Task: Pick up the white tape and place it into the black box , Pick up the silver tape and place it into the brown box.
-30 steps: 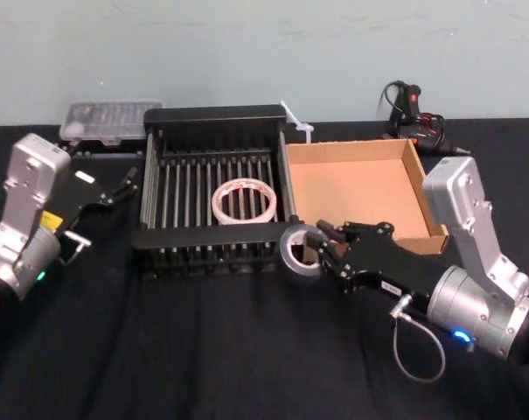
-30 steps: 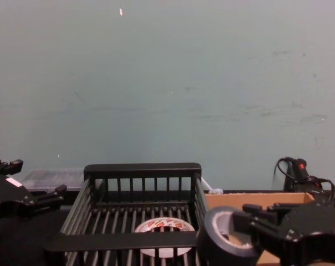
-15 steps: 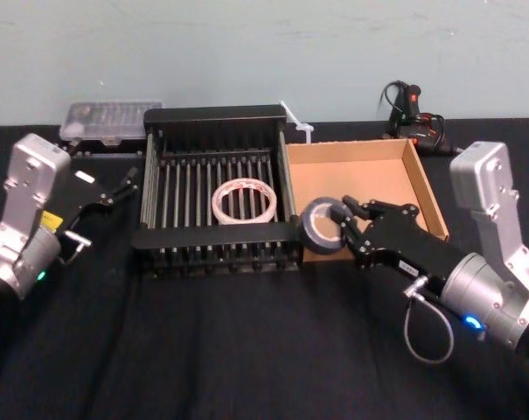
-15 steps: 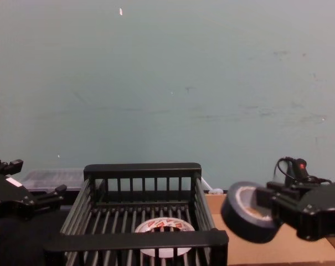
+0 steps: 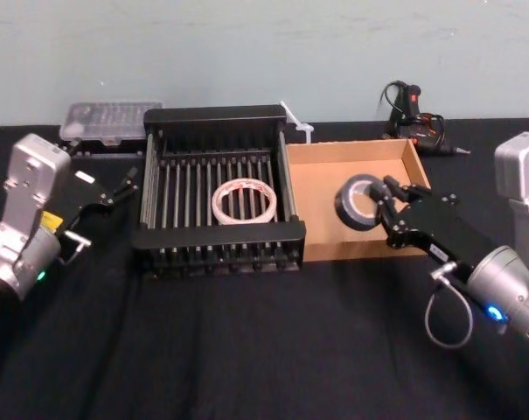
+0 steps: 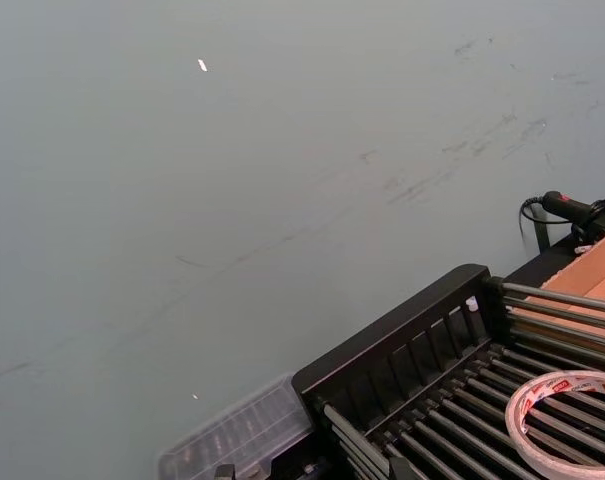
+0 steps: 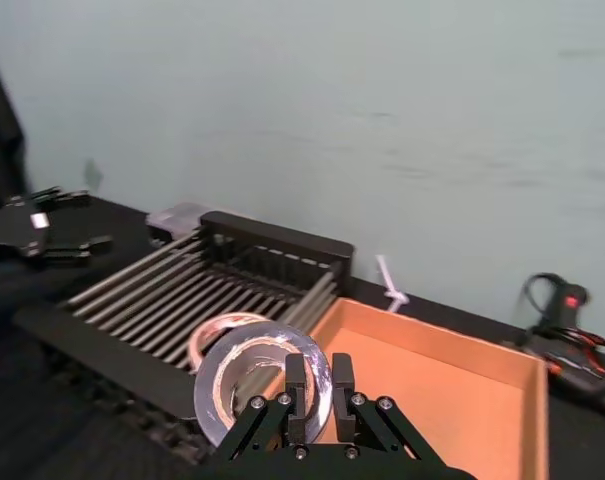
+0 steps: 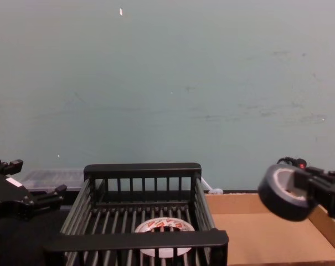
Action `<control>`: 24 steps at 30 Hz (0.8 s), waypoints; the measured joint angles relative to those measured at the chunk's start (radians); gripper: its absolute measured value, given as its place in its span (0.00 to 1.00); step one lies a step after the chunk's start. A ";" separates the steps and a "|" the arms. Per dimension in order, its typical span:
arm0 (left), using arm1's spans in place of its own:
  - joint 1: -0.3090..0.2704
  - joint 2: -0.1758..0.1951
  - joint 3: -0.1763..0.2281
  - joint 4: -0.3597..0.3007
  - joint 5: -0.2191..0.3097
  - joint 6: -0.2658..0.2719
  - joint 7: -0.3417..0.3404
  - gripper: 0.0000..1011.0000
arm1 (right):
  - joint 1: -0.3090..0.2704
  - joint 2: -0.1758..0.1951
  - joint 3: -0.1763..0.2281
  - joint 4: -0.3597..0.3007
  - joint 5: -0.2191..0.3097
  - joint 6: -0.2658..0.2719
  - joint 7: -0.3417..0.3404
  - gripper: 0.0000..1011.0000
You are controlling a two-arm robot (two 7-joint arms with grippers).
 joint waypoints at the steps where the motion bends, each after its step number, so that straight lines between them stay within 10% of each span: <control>1: 0.000 0.000 0.000 0.000 0.000 0.000 0.000 0.99 | -0.004 -0.007 0.009 0.001 -0.004 0.000 -0.009 0.16; 24: 0.000 0.000 0.000 0.000 0.000 0.000 0.000 0.99 | 0.046 -0.074 0.031 0.094 -0.062 0.005 -0.006 0.16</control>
